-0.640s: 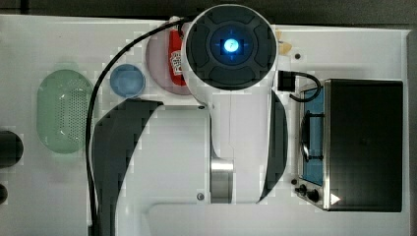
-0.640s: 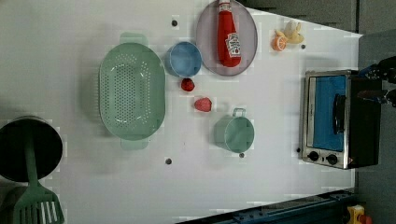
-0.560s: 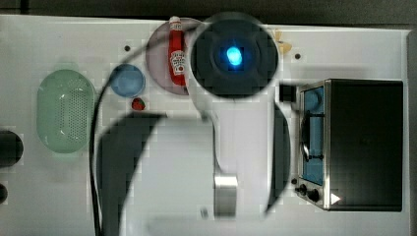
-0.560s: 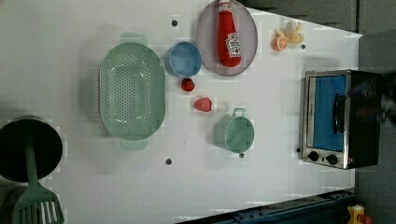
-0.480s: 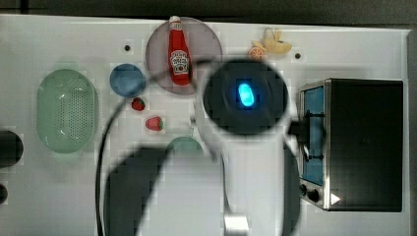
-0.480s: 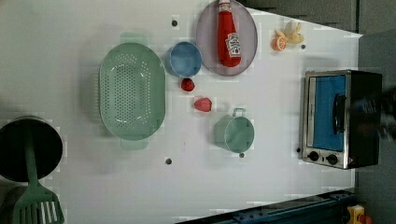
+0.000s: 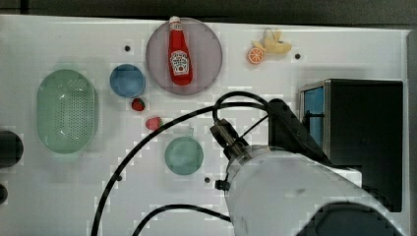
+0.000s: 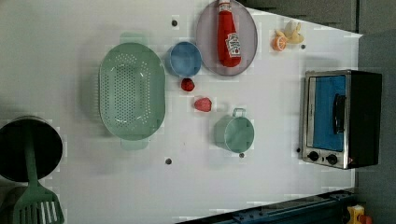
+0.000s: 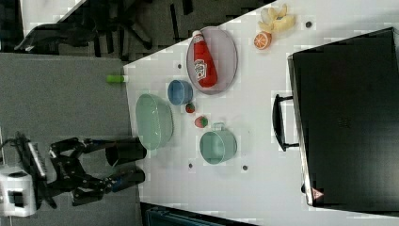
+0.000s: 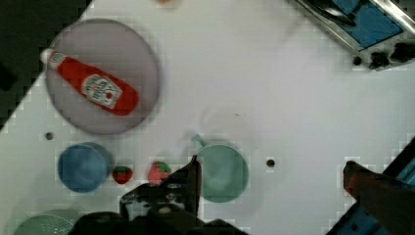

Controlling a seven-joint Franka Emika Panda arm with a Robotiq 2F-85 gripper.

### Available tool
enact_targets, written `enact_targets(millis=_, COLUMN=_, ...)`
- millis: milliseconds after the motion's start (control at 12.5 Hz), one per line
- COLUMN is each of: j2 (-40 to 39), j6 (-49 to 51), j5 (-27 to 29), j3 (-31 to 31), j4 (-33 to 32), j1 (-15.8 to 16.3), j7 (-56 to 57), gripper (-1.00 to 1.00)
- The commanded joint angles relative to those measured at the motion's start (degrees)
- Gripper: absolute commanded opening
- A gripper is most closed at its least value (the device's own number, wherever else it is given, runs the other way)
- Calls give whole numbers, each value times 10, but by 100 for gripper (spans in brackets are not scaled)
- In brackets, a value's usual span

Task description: Flap open oven.

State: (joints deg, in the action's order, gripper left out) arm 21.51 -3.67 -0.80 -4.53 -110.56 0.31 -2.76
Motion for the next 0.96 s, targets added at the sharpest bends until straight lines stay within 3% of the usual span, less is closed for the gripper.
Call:
enact_targets(millis=80, j2=-26, j6=1, j5=2, j3=2, j4=-17, j1=-3, j7=-12, gripper=65)
enact_targets(millis=480, j2=-26, j6=2, j5=2, j3=-1, j4=-26, j1=-4, j7=-11, gripper=-55)
enact_targets(millis=640, j2=-26, j6=2, j5=2, j3=-10, j4=-40, j1=-4, j7=10, gripper=-65)
enact_targets(millis=960, j2=-27, j6=-8, j5=-19, j3=-41, j4=-82, j1=-15, j7=221, gripper=-65)
